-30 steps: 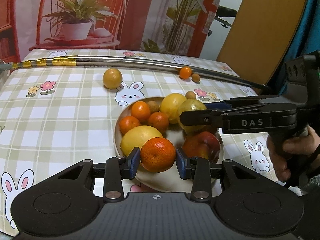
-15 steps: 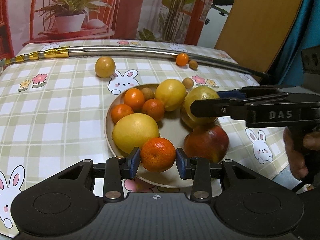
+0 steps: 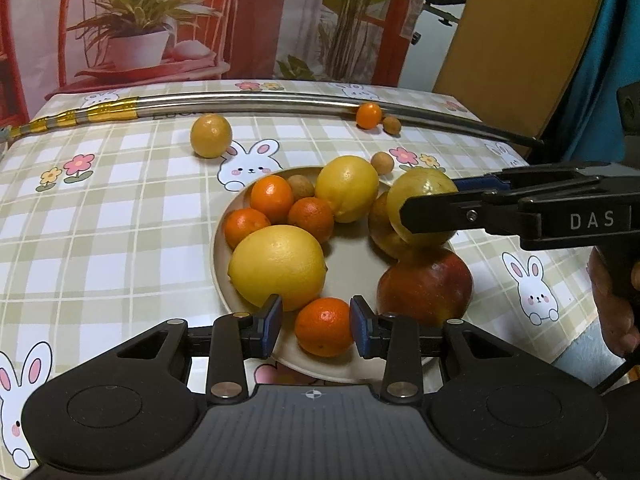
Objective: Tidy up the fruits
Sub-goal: 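Lower the yellow-green citrus onto the plate and open the right tool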
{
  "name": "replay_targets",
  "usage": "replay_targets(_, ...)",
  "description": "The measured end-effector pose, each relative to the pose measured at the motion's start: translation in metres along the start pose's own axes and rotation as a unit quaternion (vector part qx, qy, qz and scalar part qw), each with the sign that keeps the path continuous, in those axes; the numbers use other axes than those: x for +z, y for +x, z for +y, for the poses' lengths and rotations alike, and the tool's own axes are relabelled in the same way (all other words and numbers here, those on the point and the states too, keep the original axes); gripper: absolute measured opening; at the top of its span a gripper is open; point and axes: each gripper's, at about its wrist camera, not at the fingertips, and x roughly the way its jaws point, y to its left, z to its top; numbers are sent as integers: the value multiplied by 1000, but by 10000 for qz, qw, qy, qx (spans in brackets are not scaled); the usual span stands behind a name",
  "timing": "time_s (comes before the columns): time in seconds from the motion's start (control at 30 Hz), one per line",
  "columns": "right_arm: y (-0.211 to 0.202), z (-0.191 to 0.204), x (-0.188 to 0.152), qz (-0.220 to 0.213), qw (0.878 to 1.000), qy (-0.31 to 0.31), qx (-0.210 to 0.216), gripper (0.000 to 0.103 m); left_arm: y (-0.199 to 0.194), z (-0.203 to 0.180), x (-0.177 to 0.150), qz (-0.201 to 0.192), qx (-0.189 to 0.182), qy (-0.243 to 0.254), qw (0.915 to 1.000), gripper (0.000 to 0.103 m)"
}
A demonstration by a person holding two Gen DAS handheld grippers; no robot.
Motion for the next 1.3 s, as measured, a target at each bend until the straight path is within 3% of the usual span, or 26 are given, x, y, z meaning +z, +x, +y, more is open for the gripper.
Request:
replay_targets(0.27,-2,-1,1,46,10000,-1,30,43,-15,5,2,-234,-17,-295,9993,39)
replay_targets(0.77,-8,-6,-1,39,9995,262,146,43,-3,-17,5,-189,-297,226,9991,39)
replay_targets(1.3,2,-7,9,79,9998,166,94,43,3,-23,3,-82,-410,339,9986,37)
